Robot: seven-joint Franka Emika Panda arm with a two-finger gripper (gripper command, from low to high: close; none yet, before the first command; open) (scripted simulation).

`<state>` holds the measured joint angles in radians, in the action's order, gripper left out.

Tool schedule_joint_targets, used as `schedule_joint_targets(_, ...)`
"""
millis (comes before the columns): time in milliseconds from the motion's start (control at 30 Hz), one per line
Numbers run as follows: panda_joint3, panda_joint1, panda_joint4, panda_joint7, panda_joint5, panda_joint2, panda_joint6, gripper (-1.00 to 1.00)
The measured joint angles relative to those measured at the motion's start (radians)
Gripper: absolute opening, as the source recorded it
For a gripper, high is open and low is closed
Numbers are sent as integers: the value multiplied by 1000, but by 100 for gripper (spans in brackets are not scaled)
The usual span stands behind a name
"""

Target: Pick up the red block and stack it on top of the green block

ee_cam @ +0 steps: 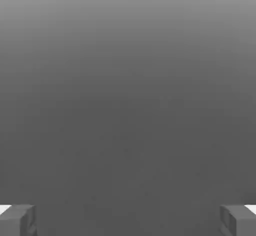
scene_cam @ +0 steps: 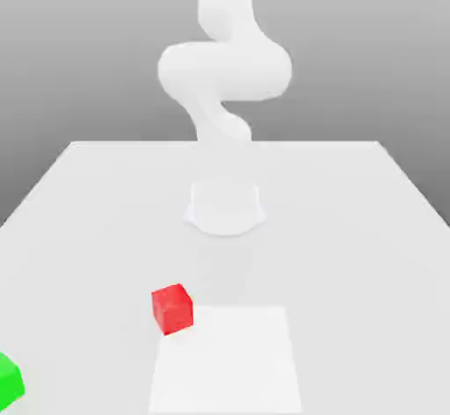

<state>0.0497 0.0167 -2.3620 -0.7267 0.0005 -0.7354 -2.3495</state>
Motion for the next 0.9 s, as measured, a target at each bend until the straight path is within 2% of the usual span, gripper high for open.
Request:
schedule_joint_targets(367,200,63,-315,373,-14,348,-253,0)
schedule_joint_targets(567,274,57,-502,588,-64,603,-436,0)
schedule_joint_targets(733,268,62,-513,694,18,743,-543,0)
schedule_joint_targets(900,195,27,-498,803,166,846,-624,0)
